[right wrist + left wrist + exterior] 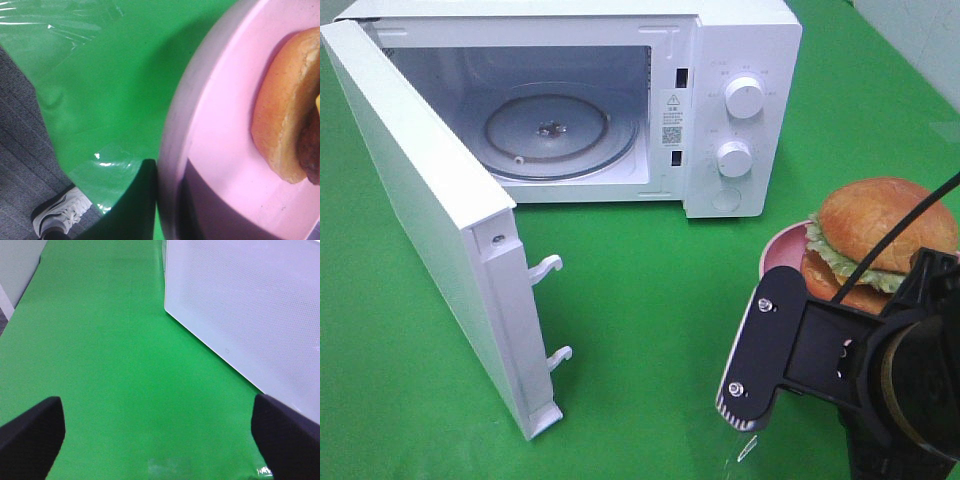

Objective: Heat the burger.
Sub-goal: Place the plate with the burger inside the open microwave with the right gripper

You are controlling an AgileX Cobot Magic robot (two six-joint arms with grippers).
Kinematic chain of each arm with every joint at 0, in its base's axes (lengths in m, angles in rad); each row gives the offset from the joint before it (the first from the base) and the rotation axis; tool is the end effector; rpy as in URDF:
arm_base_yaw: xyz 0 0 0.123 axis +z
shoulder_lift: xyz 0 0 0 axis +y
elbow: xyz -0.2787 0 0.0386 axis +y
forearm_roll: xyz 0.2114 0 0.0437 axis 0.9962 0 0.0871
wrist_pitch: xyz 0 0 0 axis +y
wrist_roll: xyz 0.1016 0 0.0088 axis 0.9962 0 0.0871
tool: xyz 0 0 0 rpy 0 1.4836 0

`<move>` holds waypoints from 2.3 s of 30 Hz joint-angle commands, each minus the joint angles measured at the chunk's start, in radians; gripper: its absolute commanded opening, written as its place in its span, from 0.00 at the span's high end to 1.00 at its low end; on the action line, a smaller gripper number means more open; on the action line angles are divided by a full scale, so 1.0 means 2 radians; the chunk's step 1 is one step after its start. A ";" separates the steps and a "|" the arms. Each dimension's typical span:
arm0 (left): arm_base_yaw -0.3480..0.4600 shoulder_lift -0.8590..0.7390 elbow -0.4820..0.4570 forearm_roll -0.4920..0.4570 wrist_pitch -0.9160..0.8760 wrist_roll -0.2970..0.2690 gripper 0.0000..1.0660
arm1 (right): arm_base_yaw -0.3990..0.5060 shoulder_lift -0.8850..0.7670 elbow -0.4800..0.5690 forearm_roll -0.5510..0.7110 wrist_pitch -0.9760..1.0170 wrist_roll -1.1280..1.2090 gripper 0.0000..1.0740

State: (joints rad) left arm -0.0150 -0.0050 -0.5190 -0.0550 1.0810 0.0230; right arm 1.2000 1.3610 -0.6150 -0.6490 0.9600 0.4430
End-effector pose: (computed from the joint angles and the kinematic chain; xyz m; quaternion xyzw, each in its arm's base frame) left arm -0.0270 -0.0045 0.2577 0.0179 0.8518 -0.0254 0.5230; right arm 0.1087 0.1402 0.2038 -0.5258 0.8106 -0.1915 0.1725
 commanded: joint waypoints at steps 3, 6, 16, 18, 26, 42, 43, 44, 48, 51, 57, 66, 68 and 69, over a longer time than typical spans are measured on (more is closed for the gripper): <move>-0.002 -0.009 0.001 -0.003 -0.007 -0.001 0.13 | 0.001 -0.005 0.001 -0.052 0.021 0.009 0.95; -0.002 -0.009 0.001 -0.003 -0.007 -0.001 0.13 | 0.001 -0.005 0.001 -0.067 0.026 0.017 0.95; -0.002 -0.009 0.001 -0.003 -0.007 -0.001 0.13 | 0.001 -0.005 0.001 -0.095 0.028 0.028 0.94; -0.002 -0.009 0.001 -0.003 -0.007 -0.001 0.13 | 0.001 -0.005 0.001 -0.098 0.028 0.028 0.93; -0.002 -0.009 0.001 -0.003 -0.007 -0.001 0.13 | 0.001 -0.005 0.001 -0.136 0.015 0.027 0.93; -0.002 -0.009 0.001 -0.003 -0.007 -0.001 0.13 | 0.001 -0.005 0.001 -0.168 -0.030 -0.006 0.91; -0.002 -0.009 0.001 -0.003 -0.007 -0.001 0.13 | 0.001 -0.005 0.001 -0.171 -0.037 -0.012 0.91; -0.002 -0.009 0.001 -0.003 -0.007 -0.001 0.13 | 0.001 -0.005 0.001 -0.171 -0.037 -0.012 0.91; -0.002 -0.009 0.001 -0.003 -0.007 -0.001 0.13 | 0.001 -0.005 0.001 -0.171 -0.061 -0.034 0.90; -0.002 -0.009 0.001 -0.003 -0.007 -0.001 0.13 | 0.001 -0.005 0.001 -0.179 -0.074 -0.051 0.90; -0.002 -0.009 0.001 -0.003 -0.007 -0.001 0.13 | 0.001 -0.005 0.001 -0.211 -0.084 -0.054 0.90; -0.002 -0.009 0.001 -0.003 -0.007 -0.001 0.13 | 0.000 -0.005 0.001 -0.222 -0.126 -0.060 0.94; -0.002 -0.009 0.001 -0.003 -0.007 -0.001 0.13 | -0.002 -0.005 0.001 -0.222 -0.136 -0.068 0.99; -0.002 -0.009 0.001 -0.003 -0.007 -0.001 0.13 | -0.002 -0.005 0.001 -0.227 -0.142 -0.076 1.00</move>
State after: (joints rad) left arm -0.0150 -0.0050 -0.5190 -0.0550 1.0810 0.0230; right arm 1.2000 1.3610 -0.6140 -1.0240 0.6870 0.3180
